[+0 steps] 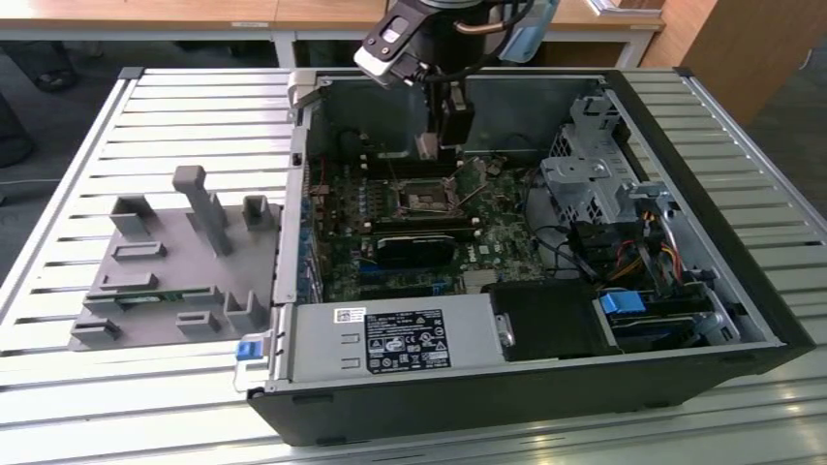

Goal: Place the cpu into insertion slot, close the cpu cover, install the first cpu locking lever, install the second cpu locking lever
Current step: 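Place the cpu into insertion slot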

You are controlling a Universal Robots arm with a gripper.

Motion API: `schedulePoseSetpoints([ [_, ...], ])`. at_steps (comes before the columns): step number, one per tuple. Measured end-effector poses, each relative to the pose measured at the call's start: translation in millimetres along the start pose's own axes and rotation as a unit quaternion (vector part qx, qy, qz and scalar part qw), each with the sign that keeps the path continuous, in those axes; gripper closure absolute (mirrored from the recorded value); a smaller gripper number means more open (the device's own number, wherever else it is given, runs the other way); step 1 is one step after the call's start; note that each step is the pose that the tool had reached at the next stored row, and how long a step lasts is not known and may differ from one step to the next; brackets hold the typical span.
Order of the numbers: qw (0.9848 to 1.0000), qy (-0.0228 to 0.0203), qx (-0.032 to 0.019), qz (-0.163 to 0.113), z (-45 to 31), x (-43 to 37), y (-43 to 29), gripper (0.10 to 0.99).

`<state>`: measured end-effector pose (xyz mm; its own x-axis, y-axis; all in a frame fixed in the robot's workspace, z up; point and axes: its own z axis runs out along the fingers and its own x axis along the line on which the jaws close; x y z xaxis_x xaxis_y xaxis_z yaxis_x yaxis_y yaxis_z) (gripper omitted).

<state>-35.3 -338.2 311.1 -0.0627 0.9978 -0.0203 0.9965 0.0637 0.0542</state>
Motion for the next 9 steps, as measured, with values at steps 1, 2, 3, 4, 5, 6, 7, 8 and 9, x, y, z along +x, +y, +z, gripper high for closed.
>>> schedulePoseSetpoints([
  [1,1.0000,0.0000,0.0000,0.000,0.7,0.2,-0.2,0.545],
  [2,1.0000,0.0000,0.0000,0.000,1.6,0.4,-0.4,0.545],
  [3,1.0000,0.0001,-0.0001,0.000,2.5,0.6,-0.5,0.545],
  [4,1.0000,0.0000,0.0000,0.000,3.5,0.9,-0.7,0.545],
  [5,1.0000,0.0000,0.0000,0.000,4.4,1.1,-0.8,0.545],
  [6,1.0000,0.0000,0.0000,0.000,5.4,1.3,-1.0,0.545],
  [7,1.0000,0.0000,0.0000,0.000,6.4,1.5,-1.1,0.545],
  [8,1.0000,0.0000,0.0000,0.000,7.3,1.7,-1.2,0.545],
  [9,1.0000,0.0000,0.0000,0.000,8.3,1.9,-1.4,0.545],
])
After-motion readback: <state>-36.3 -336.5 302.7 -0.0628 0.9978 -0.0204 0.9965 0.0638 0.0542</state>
